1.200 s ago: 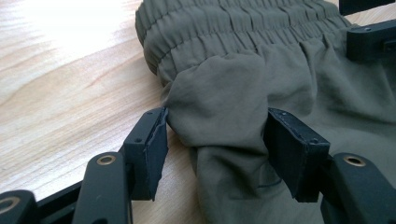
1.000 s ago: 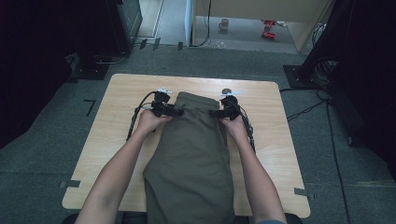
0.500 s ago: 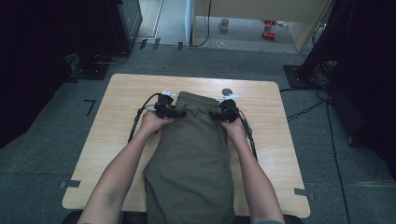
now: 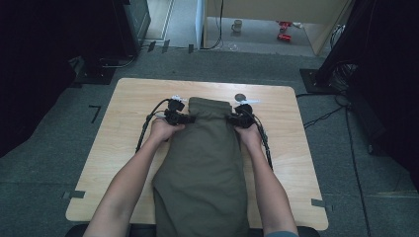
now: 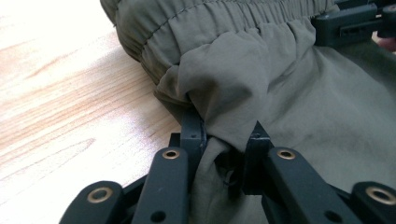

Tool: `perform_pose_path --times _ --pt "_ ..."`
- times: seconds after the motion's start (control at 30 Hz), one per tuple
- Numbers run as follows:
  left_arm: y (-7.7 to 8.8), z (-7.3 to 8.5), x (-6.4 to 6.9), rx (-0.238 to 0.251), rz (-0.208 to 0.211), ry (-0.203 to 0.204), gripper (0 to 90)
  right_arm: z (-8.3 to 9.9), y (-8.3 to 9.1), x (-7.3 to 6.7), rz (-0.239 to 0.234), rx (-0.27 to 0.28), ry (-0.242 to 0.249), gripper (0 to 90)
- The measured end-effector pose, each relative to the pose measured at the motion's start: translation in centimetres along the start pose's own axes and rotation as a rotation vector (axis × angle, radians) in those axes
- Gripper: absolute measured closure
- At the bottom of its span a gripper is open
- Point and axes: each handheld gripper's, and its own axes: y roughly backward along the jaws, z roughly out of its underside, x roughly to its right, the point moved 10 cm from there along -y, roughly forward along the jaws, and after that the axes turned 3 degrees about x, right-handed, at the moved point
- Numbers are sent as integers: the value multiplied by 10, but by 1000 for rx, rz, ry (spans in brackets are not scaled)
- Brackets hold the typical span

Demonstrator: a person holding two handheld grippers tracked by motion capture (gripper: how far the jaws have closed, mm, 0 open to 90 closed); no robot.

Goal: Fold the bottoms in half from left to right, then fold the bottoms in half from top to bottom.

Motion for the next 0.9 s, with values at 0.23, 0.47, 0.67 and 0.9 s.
perform_pose_path --times 0.23,0.47,0.67,0.9 --pt "4 -4 2 15 12 16 802 -3 5 -2 -25 -67 -43 791" --pt "6 -3 1 13 18 20 803 -4 6 -5 -10 -83 -27 802" --pt "6 -5 1 20 17 18 805 -4 6 -4 -15 -85 -34 806" --pt "12 -20 -4 59 16 33 814 -18 9 -5 -23 -67 -35 810"
